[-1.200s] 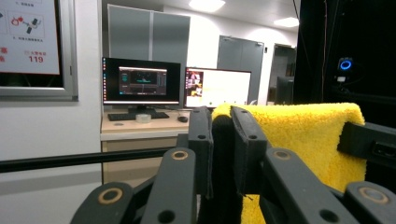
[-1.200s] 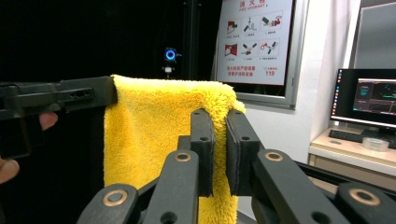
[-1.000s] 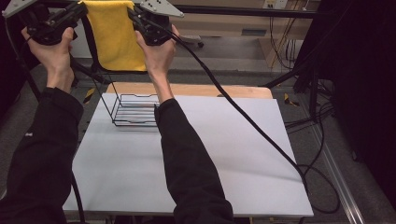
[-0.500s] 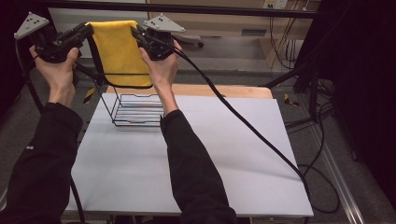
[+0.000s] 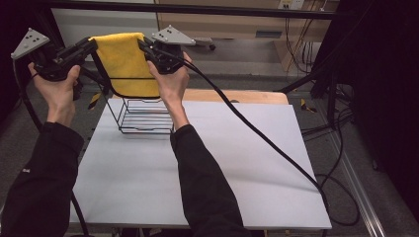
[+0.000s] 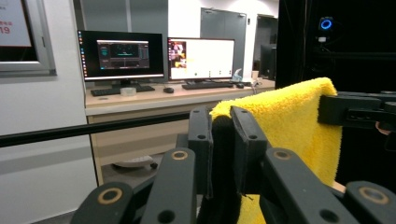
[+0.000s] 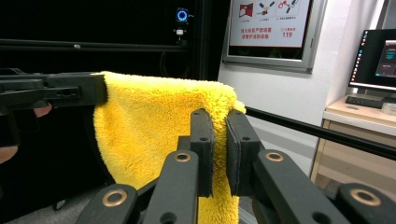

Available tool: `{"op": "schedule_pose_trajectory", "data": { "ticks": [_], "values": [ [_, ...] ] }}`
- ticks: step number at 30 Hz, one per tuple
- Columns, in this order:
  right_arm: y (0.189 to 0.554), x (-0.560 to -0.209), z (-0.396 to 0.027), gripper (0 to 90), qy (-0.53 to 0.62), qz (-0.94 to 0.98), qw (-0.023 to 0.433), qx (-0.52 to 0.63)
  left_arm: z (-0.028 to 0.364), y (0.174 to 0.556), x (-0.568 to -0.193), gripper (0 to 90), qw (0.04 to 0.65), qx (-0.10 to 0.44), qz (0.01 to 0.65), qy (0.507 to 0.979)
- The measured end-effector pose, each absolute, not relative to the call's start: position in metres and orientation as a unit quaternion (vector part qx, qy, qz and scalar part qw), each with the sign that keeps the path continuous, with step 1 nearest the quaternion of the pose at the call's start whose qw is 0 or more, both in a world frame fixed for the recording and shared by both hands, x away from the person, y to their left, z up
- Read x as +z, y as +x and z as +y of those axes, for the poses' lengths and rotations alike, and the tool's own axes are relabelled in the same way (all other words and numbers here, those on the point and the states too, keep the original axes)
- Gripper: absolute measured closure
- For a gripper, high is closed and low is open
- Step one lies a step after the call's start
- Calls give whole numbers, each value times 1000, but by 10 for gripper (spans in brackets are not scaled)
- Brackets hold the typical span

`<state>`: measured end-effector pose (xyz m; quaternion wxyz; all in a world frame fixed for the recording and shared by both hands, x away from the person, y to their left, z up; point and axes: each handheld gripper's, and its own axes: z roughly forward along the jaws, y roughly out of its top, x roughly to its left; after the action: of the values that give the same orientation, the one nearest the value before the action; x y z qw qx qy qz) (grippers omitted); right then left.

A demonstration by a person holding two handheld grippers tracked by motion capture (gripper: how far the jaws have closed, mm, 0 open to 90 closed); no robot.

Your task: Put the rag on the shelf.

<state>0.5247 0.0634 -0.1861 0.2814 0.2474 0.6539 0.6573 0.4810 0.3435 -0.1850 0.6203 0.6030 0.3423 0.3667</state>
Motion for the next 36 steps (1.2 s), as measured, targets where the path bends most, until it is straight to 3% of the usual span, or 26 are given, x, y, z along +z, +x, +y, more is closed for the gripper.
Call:
{"op": "schedule_pose_trajectory", "data": {
  "ticks": [36],
  "values": [
    [492, -226, 62, 825, 202, 680, 295, 639, 346, 434, -236, 785, 595, 363, 328, 638]
  ]
}}
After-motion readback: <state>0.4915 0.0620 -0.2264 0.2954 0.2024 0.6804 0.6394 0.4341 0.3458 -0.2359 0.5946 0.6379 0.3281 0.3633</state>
